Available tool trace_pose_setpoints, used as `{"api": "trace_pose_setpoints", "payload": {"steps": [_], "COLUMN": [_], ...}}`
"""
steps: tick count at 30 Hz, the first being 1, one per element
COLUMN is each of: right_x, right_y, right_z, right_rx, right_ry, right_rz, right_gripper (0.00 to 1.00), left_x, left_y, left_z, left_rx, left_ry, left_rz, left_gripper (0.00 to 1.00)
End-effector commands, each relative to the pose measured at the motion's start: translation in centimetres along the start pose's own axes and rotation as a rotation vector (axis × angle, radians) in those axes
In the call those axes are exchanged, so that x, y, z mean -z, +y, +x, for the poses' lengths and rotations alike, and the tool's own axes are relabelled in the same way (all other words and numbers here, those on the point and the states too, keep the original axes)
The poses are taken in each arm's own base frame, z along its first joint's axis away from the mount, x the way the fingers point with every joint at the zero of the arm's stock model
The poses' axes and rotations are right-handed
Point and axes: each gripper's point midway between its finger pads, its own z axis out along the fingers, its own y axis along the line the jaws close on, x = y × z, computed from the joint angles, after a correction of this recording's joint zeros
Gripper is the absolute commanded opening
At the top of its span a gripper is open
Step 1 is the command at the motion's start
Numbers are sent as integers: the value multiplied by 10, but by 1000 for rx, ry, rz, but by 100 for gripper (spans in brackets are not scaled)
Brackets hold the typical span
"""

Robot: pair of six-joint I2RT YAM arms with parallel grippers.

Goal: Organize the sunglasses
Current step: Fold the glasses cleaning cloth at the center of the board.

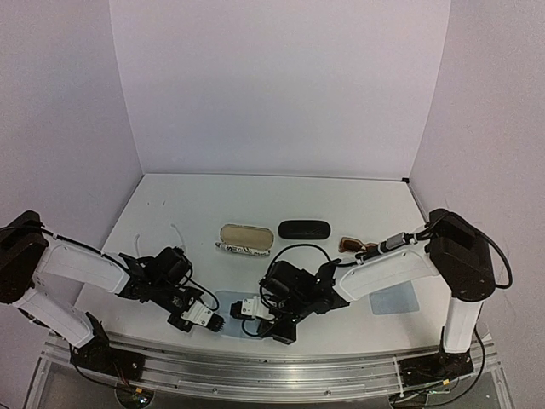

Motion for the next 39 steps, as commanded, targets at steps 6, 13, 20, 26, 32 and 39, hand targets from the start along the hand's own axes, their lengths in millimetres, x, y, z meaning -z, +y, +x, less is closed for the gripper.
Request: {"api": "trace_pose_setpoints", "payload": {"steps": [6, 13, 20, 26, 32, 39], "right_x": [7, -2, 4, 1, -3, -10], "right_y": [5, 4, 9, 7, -2, -3], "right_z": [-10, -5, -10, -13, -2, 22], "right_rx": [71, 63, 69, 58, 49, 25], "right_ry": [-22, -3, -32, -52, -28, 28], "right_rz": [-25, -27, -44, -15, 41, 53], "right_gripper": [0, 2, 16, 21, 18, 5], "left_x": [4, 10, 11, 16, 25, 26], "left_y": [5, 10, 11, 24, 28, 30], "left_z": [-2, -22, -29, -36, -41, -37], "left_rx": [145, 309, 361, 452, 540, 564], "left_ry": [19, -43, -76, -107, -160, -157], "left_rz": [7, 53, 71, 65, 104, 103], "left_gripper": [0, 0, 0, 0, 0, 0]}}
